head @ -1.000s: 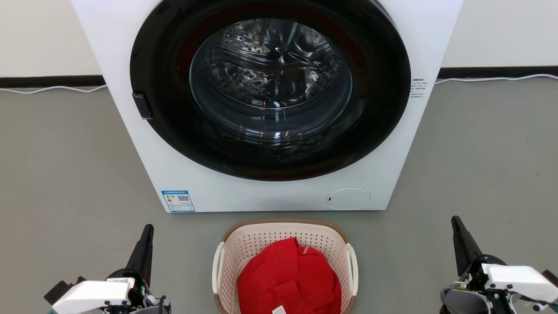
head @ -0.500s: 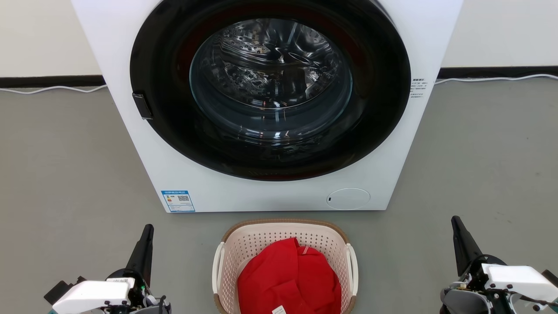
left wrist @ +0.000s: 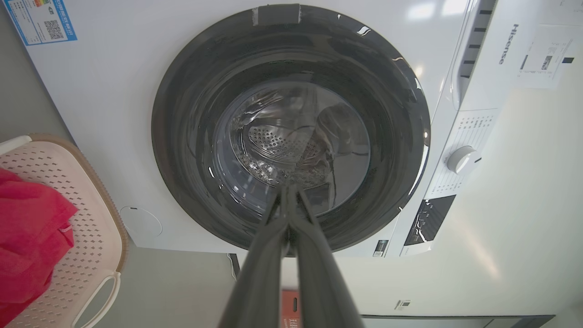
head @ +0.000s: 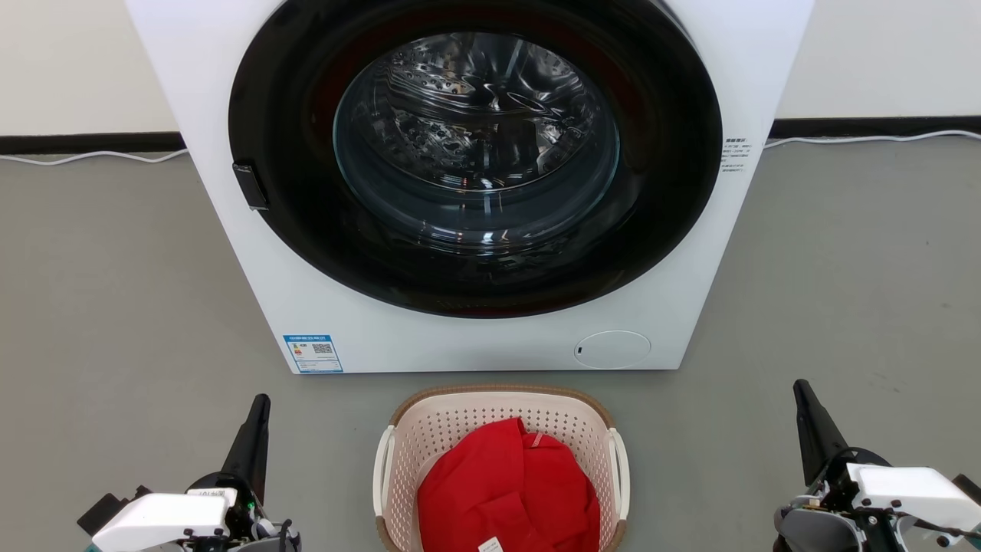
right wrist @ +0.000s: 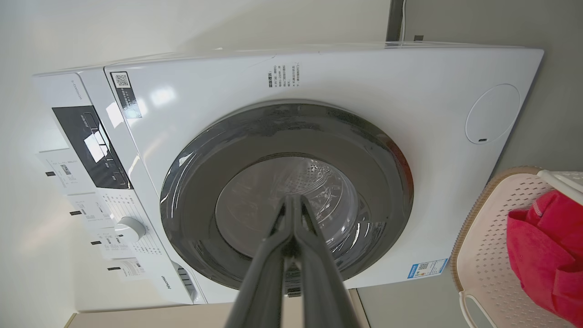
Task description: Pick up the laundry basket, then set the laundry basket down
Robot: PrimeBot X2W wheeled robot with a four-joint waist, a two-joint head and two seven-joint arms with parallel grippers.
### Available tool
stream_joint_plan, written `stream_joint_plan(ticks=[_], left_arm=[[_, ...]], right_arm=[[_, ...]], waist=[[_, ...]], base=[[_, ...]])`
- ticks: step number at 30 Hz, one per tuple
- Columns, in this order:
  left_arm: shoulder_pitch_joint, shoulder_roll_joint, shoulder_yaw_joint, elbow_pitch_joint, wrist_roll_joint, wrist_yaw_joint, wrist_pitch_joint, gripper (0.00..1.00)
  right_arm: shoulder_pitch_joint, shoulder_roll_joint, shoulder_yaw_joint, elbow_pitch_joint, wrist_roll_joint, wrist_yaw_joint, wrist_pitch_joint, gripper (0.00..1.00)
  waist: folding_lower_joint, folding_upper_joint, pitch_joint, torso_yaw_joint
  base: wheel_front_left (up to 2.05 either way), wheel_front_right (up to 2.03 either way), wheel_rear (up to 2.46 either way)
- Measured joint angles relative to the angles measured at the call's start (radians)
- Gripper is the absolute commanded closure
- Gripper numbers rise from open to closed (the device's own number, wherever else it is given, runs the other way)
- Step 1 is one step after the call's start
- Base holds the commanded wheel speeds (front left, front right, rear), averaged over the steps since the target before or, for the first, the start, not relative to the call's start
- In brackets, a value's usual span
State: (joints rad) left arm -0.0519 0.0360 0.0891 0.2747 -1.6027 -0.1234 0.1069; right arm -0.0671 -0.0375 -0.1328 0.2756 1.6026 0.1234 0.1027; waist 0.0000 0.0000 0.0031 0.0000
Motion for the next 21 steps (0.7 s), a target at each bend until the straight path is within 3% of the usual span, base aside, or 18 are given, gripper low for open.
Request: stream_joint_plan(ticks=[21], left_arm=[[0.0,0.0,0.0,0.0,0.0,0.0,0.0,1.0]], right_arm=[[0.0,0.0,0.0,0.0,0.0,0.0,0.0,1.0]], waist=[[0.0,0.0,0.0,0.0]], base=[[0.0,0.0,0.0]])
